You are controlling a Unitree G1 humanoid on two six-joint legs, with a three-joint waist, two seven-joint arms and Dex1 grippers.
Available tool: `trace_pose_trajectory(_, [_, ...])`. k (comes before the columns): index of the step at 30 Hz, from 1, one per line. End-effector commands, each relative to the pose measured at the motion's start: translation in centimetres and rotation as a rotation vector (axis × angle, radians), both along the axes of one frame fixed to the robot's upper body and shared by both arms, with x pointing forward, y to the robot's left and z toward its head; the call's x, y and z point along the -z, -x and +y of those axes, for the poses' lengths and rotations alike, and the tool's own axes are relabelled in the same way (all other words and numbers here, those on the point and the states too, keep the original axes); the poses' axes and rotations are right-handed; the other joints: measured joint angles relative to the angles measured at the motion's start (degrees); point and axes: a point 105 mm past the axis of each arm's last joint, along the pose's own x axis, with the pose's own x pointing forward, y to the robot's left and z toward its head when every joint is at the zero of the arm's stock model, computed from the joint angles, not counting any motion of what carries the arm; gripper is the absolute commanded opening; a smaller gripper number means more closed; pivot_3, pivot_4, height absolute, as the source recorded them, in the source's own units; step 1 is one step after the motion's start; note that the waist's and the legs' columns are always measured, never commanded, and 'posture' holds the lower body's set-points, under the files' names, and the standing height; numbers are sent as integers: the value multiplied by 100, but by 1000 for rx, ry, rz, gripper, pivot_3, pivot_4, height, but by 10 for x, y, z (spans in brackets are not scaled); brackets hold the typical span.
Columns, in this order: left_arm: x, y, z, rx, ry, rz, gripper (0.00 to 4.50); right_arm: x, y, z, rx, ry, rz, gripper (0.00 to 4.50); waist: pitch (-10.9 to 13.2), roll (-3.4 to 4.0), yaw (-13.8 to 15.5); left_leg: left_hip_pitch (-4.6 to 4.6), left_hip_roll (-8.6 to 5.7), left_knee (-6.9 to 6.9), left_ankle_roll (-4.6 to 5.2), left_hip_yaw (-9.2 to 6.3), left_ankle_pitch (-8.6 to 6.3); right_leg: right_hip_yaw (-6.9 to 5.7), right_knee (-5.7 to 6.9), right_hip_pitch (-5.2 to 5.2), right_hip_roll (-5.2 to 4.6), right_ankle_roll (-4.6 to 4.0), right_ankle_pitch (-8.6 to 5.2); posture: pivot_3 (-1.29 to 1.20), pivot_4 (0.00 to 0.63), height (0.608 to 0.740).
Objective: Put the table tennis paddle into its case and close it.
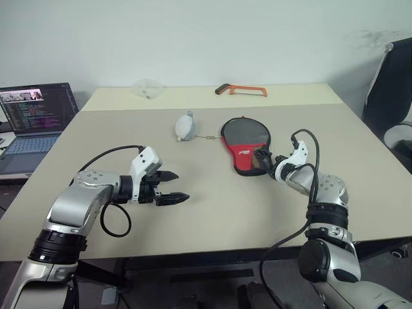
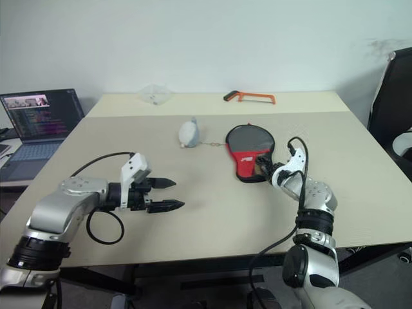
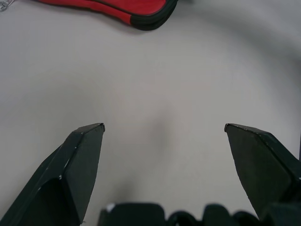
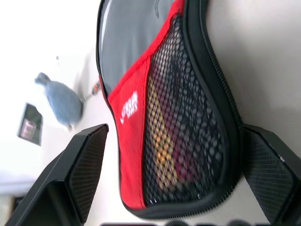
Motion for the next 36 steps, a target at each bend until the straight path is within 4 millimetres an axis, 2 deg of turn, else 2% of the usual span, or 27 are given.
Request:
trace_pose_trajectory(1, [-9,1,-6,32,-2,-42,4463,-1,-5,12,-9,-62,10,4500,0,0,-3,0,1,0,0,2,0,1,0,0,1,0,0,0,150,740])
trace_pose_trajectory(7, [-8,1,-6,35,-11,-42,4463,10,-9,12,14,-70,43,4500,-1,-2,-24,37,11,-1,1,23,-1,3,-5,27,13,10,-7,0,150,740])
trace_pose_trajectory(10, [-8,1,-7,38,-11,-42,4500,18,-9,10,25,-58,61,3920,-3,-5,-24,59,24,-1,1,36,-1,14,-9,43,29,15,-10,0,150,740])
trace_pose_trajectory(21, [-5,-1,-6,37,-14,-42,4500,26,-6,9,9,-24,79,25,-15,-25,-50,70,55,-16,5,107,-4,113,-8,24,72,12,-8,0,150,740])
trace_pose_trajectory(24, [-5,-1,-5,36,-16,-42,4500,26,8,21,-92,2,68,25,-17,-28,-23,71,53,-14,5,107,-4,114,-10,22,72,14,-8,0,150,740])
trace_pose_trajectory(28, [-4,-1,-2,36,-26,-38,4500,30,43,39,-298,69,53,25,-17,-28,8,59,58,-23,15,101,-11,107,-28,14,74,12,-9,0,150,740])
trace_pose_trajectory(32, [-4,0,1,37,-32,-35,4500,33,79,38,-438,159,36,25,-17,-28,17,48,65,-37,29,97,-22,99,-64,14,74,7,-5,0,150,740])
trace_pose_trajectory(36, [-3,0,2,43,-40,-29,4500,32,104,35,-520,221,26,25,-17,-28,26,39,63,-62,27,97,-24,97,-90,7,71,8,-5,0,150,740])
